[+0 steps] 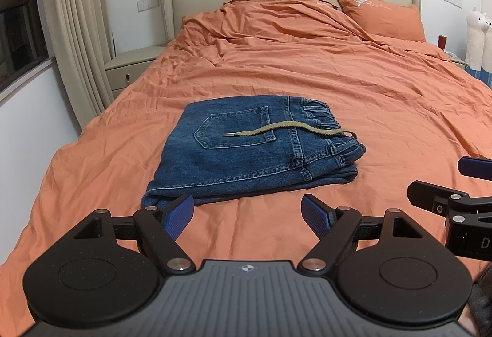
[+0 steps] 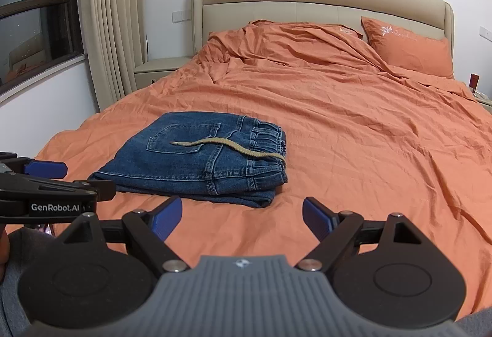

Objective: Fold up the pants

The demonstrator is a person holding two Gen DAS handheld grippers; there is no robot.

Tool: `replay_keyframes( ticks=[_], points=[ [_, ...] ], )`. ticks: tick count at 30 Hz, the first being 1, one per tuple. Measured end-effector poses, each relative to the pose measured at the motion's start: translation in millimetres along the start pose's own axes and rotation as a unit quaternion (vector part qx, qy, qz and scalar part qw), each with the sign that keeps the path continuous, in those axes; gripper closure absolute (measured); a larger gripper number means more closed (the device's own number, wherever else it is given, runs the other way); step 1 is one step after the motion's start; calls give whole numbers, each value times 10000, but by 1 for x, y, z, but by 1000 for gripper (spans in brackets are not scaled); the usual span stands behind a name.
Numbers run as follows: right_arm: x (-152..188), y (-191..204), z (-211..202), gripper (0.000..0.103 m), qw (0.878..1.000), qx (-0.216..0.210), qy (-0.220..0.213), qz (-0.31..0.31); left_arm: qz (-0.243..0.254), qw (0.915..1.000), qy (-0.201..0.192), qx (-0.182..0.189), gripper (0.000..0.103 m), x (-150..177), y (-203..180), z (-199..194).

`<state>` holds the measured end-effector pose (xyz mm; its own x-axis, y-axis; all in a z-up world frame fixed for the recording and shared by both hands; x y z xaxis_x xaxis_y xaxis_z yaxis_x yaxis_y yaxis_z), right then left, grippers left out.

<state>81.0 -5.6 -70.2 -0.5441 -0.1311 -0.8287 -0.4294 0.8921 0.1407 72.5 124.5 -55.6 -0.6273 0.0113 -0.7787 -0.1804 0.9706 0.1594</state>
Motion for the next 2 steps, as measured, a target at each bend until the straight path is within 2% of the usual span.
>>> replay_keyframes(
  ticks=[2],
  points=[
    [0,-1,-1,21,10000,2,4,10,-1,10000,-10,-23,10,0,1,0]
  ],
)
Point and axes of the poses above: each gripper's, at about its wrist camera, not at the fingertips, and z roughly the way its jaws point, y to its left, x to its underside, the point moved 5 cm from there along z, roughly the way its jaws point, and after that the axes turned 6 degrees about -x, right-handed, at the moved point
